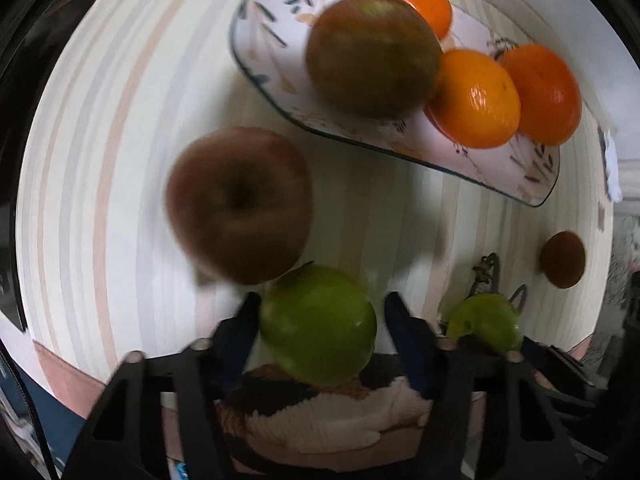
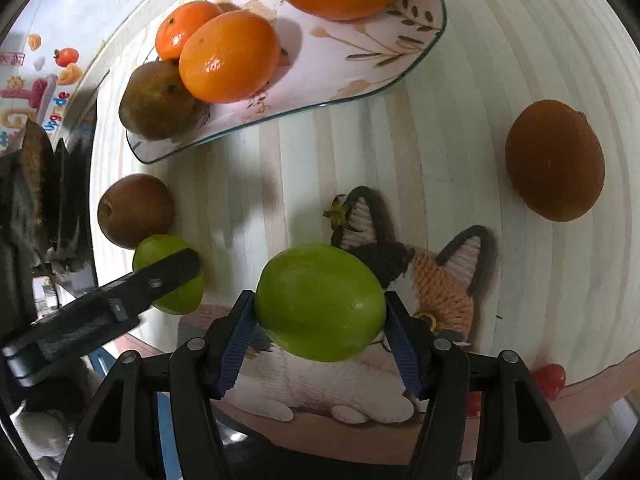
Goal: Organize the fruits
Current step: 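Grasp a green apple with the right tool while the left tool grasps another green apple, then lower both green apples onto the floral plate and open both tools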
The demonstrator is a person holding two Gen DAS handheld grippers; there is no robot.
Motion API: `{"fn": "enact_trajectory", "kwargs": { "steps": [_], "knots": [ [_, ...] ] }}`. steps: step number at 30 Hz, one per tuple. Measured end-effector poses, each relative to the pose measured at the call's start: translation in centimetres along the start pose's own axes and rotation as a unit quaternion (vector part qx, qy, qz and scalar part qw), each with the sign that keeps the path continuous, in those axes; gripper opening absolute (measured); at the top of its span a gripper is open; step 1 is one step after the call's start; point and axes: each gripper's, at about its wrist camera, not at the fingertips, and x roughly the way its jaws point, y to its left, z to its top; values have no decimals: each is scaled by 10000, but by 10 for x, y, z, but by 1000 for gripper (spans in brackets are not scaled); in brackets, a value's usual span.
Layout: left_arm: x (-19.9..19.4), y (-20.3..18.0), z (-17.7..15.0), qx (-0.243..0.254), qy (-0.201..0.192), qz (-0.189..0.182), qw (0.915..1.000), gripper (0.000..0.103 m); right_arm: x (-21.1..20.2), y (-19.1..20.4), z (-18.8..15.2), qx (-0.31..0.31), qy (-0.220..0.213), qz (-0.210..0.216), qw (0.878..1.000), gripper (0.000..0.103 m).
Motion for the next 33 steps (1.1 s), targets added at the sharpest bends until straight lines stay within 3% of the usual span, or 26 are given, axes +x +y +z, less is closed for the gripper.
{"fn": "enact_trajectory", "kwargs": {
  "steps": [2, 11, 24, 33],
  "knots": [
    [0, -3, -1, 102, -141, 83, 9998, 52, 0, -4, 1, 23, 9, 44, 10000, 66],
    [4, 0, -33, 205, -58, 97, 9997, 52, -2, -17, 13, 156, 176, 219, 9995, 66],
    [1, -1, -45, 212, -200, 144, 9995, 52, -17, -3, 15, -78, -279, 11, 9996, 65],
    [-64, 0, -26, 291, -604, -207, 9975, 52, -56, 6, 27, -105, -718, 259, 9970, 65]
  ]
}}
